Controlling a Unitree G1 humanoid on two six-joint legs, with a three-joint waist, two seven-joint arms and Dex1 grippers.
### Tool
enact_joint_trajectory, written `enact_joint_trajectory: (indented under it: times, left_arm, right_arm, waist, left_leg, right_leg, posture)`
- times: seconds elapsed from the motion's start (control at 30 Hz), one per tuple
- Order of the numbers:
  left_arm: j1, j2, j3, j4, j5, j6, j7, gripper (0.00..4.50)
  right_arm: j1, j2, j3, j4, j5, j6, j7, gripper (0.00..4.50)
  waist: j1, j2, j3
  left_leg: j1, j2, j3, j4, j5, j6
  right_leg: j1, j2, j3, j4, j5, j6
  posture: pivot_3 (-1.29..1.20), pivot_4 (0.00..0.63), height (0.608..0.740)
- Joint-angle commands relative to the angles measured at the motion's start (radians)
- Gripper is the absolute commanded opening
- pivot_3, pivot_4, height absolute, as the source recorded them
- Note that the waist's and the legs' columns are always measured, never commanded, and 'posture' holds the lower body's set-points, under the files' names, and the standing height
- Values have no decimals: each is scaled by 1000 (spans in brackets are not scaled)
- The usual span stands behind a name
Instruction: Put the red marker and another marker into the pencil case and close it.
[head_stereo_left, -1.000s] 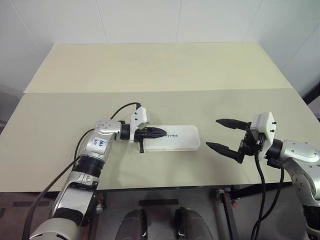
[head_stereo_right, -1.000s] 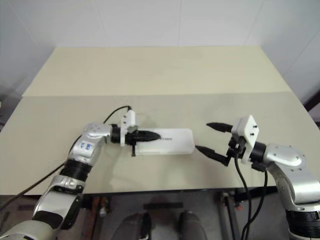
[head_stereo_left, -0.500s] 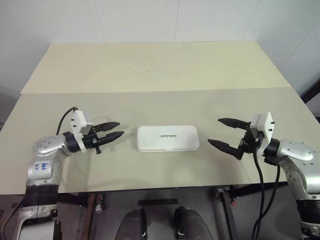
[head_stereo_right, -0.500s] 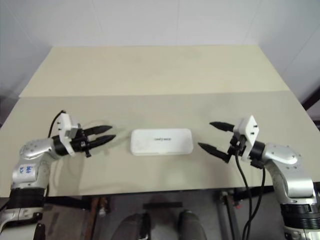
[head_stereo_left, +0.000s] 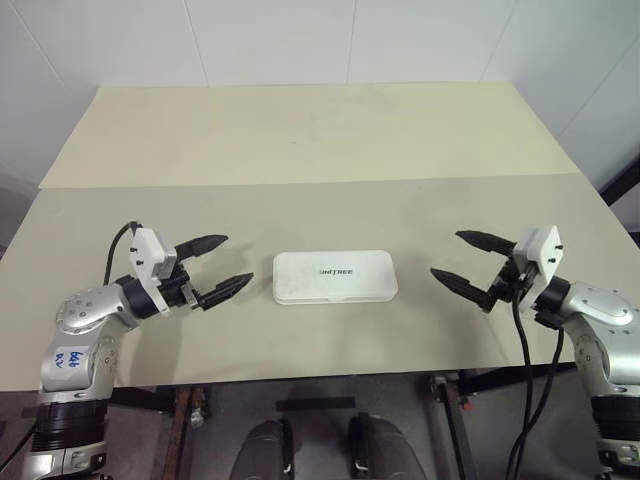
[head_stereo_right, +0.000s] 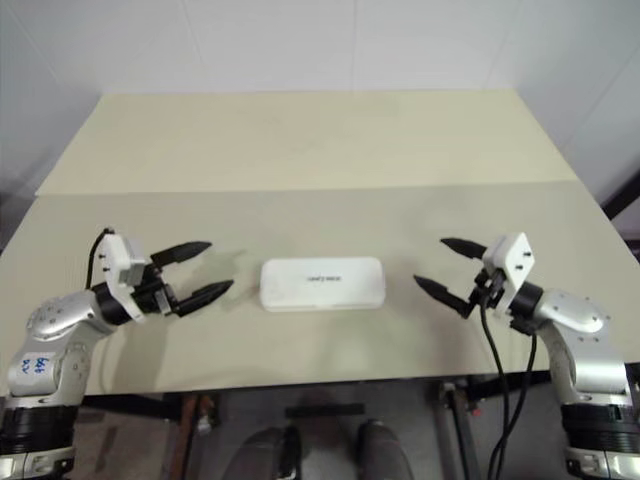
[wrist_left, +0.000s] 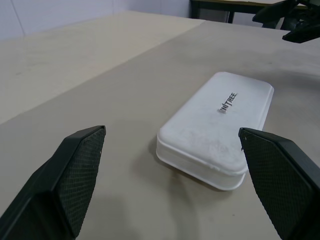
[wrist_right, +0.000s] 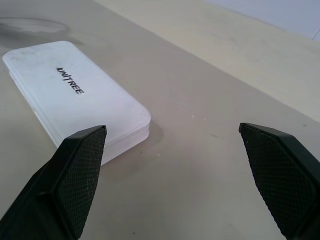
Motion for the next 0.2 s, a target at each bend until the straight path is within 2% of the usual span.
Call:
enact_joint_trajectory:
  times: [0.03,0.2]
  left_arm:
    - [13,13,23,-42,-29,1,6,4470]
    - [51,9,44,-13,-6,-31,37,4470]
  right_arm:
    - [-15,-20,-35,-2,2,-21,10,4500]
    - [18,3,-8,-58,14,6,3,4500]
  waist:
    - [0,0,0]
    - [-2,0,0]
  left_leg:
    - [0,0,0,0,1,1]
    - [0,0,1,0,1,1]
  right_leg:
    - [0,0,0,0,0,0]
    - [0,1,0,0,0,0]
  posture:
    - [0,150,740]
    - [0,150,740]
